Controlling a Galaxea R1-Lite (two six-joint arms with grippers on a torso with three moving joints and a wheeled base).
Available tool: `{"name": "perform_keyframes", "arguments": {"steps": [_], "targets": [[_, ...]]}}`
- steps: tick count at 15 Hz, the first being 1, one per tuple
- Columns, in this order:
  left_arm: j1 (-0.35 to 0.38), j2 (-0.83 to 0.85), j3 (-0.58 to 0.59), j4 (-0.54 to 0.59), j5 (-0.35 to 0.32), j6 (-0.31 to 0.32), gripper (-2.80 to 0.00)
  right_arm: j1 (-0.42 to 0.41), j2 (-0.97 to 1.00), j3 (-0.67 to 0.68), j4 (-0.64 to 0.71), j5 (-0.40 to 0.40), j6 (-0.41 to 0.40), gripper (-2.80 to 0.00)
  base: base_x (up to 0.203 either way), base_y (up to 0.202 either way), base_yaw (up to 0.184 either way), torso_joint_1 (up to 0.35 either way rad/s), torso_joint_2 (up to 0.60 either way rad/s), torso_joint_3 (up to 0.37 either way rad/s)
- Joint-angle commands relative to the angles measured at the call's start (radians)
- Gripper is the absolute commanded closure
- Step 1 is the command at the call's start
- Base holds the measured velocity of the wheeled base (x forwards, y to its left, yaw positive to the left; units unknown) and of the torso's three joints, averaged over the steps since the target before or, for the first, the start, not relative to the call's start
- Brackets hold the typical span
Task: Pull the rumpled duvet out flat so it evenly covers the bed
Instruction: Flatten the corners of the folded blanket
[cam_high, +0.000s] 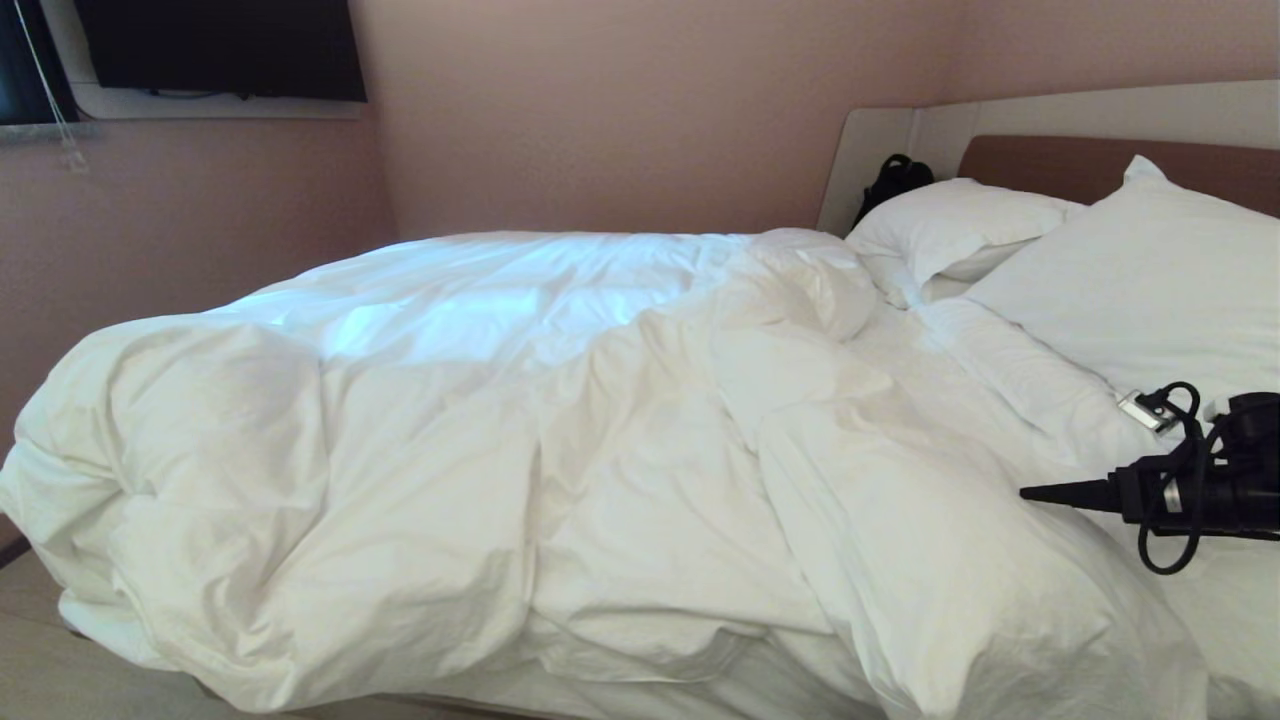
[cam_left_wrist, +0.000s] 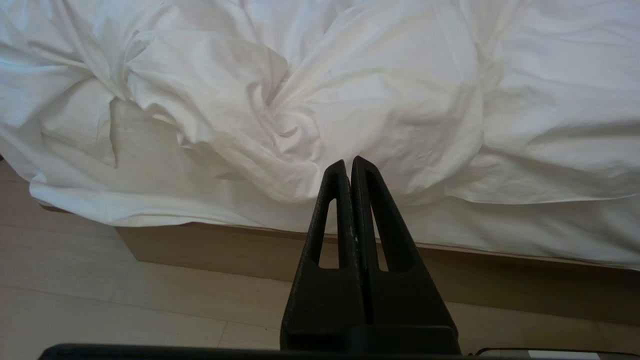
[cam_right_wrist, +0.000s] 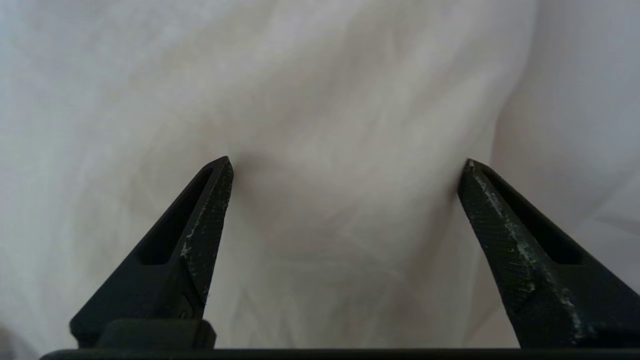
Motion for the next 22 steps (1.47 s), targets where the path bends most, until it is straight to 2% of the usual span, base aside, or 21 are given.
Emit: {"name": "perform_keyframes", "arguments": {"steps": [1,4,7,12,15,20,22], "targets": [[-0.001,0.000,-0.001,0.000,0.000,0.000,0.00,0.010,-0.003,0.007,0.011,0.051,-0.003,-2.80,0.000,0.000,0.000,0.000,0.00,0.000],[-0.001,0.000,-0.001,0.000,0.000,0.000,0.00,0.038,-0.001,0.019,0.029,0.049,-0.018,-2.80,0.000,0.000,0.000,0.000,0.00,0.000],[-0.001,0.000,-0.001,0.000,0.000,0.000,0.00,0.039,0.019,0.018,0.088,0.053,-0.125,-2.80,0.000,0.000,0.000,0.000,0.00,0.000],[-0.001,0.000,0.001,0.000,0.000,0.000,0.00,0.006,0.038,0.033,0.103,0.056,-0.187,-2.80,0.000,0.000,0.000,0.000,0.00,0.000],[0.000,0.001,-0.001,0.000,0.000,0.000,0.00,-0.042,0.051,0.035,0.104,0.170,-0.226,-2.80,0.000,0.000,0.000,0.000,0.00,0.000],[0.001,0.001,-0.001,0.000,0.000,0.000,0.00,-0.047,0.050,0.090,0.090,0.174,-0.281,-2.80,0.000,0.000,0.000,0.000,0.00,0.000],[0.001,0.001,0.000,0.000,0.000,0.000,0.00,-0.050,0.049,0.122,0.041,0.186,-0.291,-2.80,0.000,0.000,0.000,0.000,0.00,0.000]]}}
